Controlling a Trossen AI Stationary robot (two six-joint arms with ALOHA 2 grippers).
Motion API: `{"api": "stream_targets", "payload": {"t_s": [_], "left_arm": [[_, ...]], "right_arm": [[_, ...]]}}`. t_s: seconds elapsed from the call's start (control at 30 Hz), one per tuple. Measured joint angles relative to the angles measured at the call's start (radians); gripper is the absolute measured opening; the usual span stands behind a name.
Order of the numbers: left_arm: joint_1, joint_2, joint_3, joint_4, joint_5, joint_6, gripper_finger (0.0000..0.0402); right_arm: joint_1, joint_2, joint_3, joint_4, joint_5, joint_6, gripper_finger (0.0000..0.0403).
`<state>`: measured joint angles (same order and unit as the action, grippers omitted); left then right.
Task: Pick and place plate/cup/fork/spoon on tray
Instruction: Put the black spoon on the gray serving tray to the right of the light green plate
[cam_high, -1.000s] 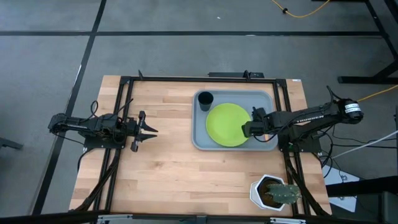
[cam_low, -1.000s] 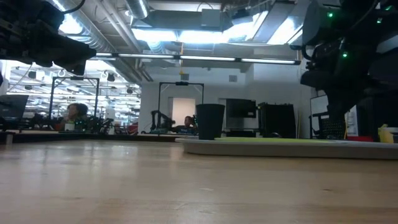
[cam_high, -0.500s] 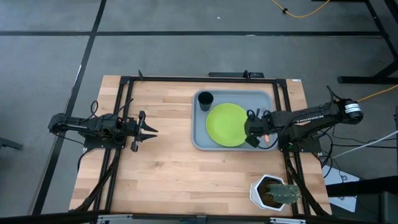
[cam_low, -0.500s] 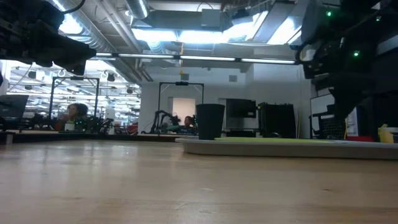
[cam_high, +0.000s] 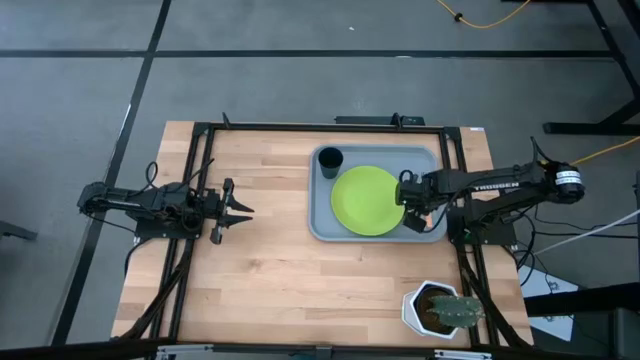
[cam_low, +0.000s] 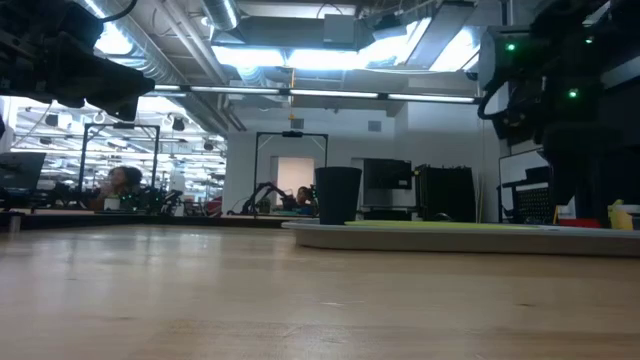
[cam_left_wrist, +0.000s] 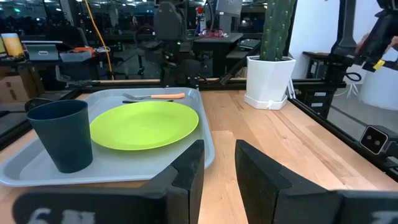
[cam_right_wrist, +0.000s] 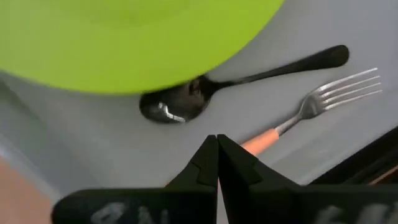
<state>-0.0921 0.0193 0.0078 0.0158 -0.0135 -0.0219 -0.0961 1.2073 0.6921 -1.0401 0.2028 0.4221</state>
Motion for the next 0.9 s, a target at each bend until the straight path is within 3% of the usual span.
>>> {"api": "stream_targets", "payload": {"t_s": [0.2, 0.43, 0.63, 0.9], "left_arm": [[0.0, 0.0, 0.0, 0.0, 0.0, 0.0, 0.0083], [0.0, 0.0, 0.0, 0.0, 0.0, 0.0, 0.0083], [0.0, 0.0, 0.0, 0.0, 0.0, 0.0, 0.0083], [0.0, 0.0, 0.0, 0.0, 0.0, 0.0, 0.0083]], "right_arm": [[-0.099, 0.0, 0.082, -0.009, -0.009, 0.23, 0.0009], [-0.262, 0.0, 0.134, -0.016, -0.021, 0.373, 0.0009], [-0.332, 0.0, 0.074, 0.021, -0.025, 0.602, 0.0009], [-0.331, 0.0, -0.021, 0.128, -0.048, 0.678, 0.0009]]}}
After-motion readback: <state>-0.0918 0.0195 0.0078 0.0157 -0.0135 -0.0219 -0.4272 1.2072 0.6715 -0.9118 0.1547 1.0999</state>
